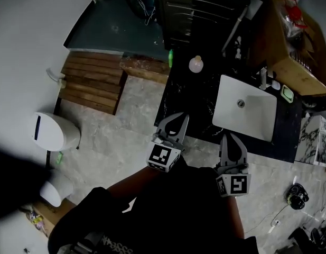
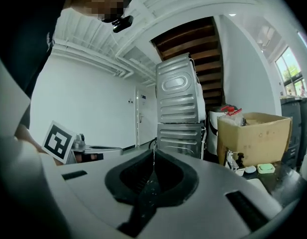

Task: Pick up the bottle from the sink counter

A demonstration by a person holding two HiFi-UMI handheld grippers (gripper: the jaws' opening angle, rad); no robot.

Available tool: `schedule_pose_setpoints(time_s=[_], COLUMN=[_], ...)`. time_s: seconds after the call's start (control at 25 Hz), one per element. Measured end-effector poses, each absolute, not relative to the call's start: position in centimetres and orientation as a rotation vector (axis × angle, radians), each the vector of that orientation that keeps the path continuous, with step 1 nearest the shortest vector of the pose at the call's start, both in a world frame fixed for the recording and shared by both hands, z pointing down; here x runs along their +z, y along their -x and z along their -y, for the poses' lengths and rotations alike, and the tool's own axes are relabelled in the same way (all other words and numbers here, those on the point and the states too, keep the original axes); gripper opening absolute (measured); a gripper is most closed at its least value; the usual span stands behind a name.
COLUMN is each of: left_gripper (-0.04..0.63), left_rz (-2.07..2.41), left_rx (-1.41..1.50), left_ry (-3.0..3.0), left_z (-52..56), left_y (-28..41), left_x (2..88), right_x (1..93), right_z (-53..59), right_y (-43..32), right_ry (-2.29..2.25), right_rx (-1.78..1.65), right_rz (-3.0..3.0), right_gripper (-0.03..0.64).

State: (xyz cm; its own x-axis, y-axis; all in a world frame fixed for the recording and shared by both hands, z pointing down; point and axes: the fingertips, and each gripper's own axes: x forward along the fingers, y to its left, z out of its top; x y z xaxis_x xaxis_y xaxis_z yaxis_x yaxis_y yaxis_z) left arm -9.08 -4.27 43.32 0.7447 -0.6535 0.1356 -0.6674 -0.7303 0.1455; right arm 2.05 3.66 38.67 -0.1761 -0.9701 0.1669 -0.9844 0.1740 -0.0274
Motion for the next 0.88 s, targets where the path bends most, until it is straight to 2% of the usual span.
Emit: schedule_pose_setpoints(time_s=[0.4,0.88], left_gripper=[0.015,0.015], left_rz=[1.096,1.199], left_rx=[0.133,0.169], left_ry=[-2.717,-2.688], left_z=[8.1,14.1], left_y=[9.8,5.8], left_x=[45.0,46.2], right_x=[39.2,40.0], right_z=[0.6,7.9], right_y=[-1.6,-4.4], right_ry=[-1.930,-1.841], right_rx=[0.226,0.231], right_rz=[2.340,2.426], right_gripper=[0.038,0.038])
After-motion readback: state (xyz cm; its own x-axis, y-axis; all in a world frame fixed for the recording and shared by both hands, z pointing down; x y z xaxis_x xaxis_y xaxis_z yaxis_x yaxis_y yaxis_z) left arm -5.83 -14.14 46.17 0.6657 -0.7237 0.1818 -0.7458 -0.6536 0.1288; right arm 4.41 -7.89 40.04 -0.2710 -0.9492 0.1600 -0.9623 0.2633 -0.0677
